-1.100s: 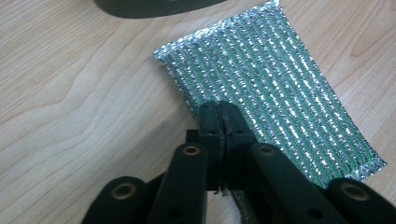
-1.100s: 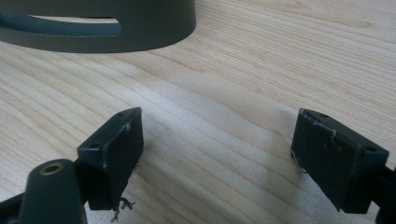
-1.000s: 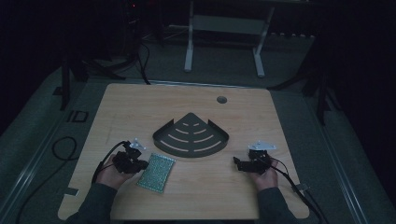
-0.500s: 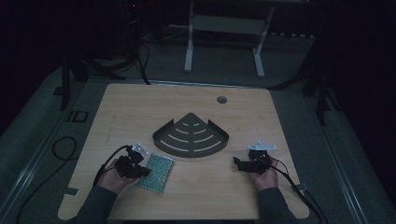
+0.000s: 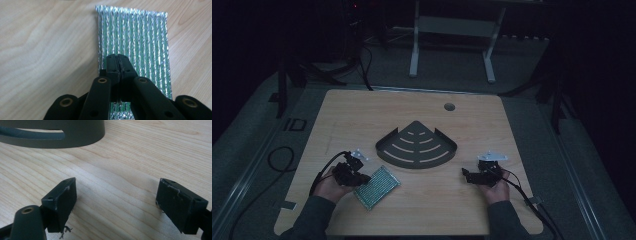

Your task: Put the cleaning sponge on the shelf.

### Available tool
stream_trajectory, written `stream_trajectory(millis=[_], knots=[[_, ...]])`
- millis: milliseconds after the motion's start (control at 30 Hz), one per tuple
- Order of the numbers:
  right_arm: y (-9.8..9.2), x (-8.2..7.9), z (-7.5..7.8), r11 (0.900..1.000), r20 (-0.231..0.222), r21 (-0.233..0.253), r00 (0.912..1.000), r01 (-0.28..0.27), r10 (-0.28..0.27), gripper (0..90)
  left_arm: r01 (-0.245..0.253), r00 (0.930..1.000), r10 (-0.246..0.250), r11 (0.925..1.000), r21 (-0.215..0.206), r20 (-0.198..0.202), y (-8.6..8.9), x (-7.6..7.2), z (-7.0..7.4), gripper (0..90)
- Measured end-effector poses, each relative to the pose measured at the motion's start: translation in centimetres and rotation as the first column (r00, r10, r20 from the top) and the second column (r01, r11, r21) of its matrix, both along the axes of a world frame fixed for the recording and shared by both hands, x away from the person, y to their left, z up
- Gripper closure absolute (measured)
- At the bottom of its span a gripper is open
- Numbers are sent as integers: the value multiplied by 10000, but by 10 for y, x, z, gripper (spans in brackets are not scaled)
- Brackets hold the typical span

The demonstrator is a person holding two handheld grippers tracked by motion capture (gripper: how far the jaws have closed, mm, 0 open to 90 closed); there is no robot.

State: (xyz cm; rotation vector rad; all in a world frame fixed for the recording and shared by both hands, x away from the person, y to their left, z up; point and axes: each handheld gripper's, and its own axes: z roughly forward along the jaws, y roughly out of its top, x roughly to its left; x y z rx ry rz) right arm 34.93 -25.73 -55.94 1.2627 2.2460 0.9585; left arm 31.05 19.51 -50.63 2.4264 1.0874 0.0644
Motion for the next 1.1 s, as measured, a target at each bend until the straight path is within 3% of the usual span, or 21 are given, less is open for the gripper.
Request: stream_trajectory(millis=[367,700,1100], knots=[[0,0,0,10000,0,6,10000,0,0,164,233,9979,-206,9987,444,-609,-9,24,11,821],[0,0,0,10000,-2,4,10000,2,-2,164,440,9936,-373,9971,615,-1063,-12,35,15,788],[0,0,0,10000,-1,5,10000,-4,4,164,684,9817,-609,9970,355,-1804,-12,44,6,749]])
